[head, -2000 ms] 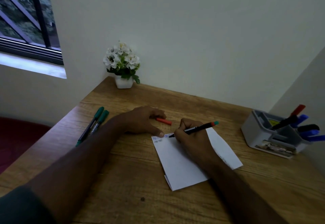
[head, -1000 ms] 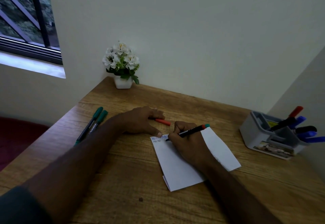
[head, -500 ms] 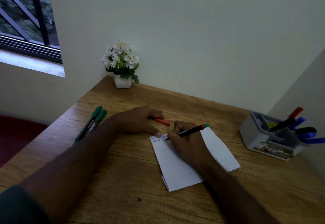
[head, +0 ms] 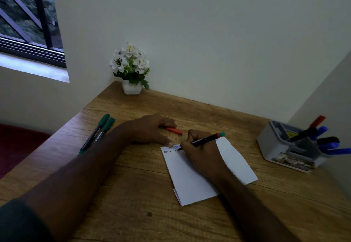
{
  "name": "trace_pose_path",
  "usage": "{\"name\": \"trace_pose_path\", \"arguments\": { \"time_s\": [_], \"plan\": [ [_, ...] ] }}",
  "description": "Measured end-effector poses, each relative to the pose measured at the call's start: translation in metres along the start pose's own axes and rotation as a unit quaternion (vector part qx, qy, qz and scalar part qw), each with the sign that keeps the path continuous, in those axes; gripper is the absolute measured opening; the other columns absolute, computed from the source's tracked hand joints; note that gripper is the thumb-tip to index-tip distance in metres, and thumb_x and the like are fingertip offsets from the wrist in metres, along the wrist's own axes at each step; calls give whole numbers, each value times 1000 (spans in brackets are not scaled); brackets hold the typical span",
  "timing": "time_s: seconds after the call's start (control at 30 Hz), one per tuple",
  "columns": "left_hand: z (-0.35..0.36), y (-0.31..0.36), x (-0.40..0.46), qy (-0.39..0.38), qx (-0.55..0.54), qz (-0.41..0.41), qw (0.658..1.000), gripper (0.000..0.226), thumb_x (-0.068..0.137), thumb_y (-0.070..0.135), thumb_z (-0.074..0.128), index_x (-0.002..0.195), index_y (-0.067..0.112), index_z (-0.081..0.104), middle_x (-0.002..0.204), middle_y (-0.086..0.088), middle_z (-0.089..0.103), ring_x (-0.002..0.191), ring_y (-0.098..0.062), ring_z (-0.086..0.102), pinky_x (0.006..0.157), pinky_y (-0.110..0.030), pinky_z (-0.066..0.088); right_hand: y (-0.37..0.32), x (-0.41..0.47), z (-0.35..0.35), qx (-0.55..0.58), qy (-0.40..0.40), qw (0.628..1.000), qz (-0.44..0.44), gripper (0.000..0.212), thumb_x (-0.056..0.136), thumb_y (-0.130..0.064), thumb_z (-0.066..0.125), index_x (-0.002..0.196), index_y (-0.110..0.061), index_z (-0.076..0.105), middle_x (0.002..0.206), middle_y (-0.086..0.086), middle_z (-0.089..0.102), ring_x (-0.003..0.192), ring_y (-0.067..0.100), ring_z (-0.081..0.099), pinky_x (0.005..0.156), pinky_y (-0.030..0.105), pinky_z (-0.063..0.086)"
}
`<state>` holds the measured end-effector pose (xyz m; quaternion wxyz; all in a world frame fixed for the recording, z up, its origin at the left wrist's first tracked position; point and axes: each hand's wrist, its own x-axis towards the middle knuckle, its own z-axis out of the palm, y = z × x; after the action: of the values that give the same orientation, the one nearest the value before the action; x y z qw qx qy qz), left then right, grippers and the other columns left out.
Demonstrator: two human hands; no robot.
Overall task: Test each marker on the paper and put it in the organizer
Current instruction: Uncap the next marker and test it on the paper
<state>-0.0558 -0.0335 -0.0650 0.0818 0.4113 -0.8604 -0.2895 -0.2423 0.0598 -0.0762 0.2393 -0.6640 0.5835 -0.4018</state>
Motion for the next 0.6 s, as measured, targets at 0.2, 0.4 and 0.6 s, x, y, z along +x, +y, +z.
{"name": "trace_pose_path", "arguments": {
  "time_s": [0.2,0.4,0.6],
  "plan": [
    [1,-1,1,2,3,1,1000,79,79,49,74,147,33,38,158,13,28,146,-12,20,120,-39,19,2,1,1,2,-11,1000,4,37,84,-10,64,56,-20,43,48,-12,49,49,2,42,48,18,31],
    [1,-2,2,4,6,6,1000,79,78,49,74,147,33,39,158,13,28,146,-12,21,120,-40,19,4,2,1,1,9,1000,-8,35,82,-8,64,56,-19,43,50,-11,46,50,3,41,49,20,31],
    [3,-10,5,-2,0,-7,1000,84,70,62,73,145,42,39,159,11,27,146,-16,23,119,-46,22,5,1,0,2,3,1000,-3,37,84,-9,65,56,-19,43,49,-11,48,49,3,43,48,16,31]
  ]
}}
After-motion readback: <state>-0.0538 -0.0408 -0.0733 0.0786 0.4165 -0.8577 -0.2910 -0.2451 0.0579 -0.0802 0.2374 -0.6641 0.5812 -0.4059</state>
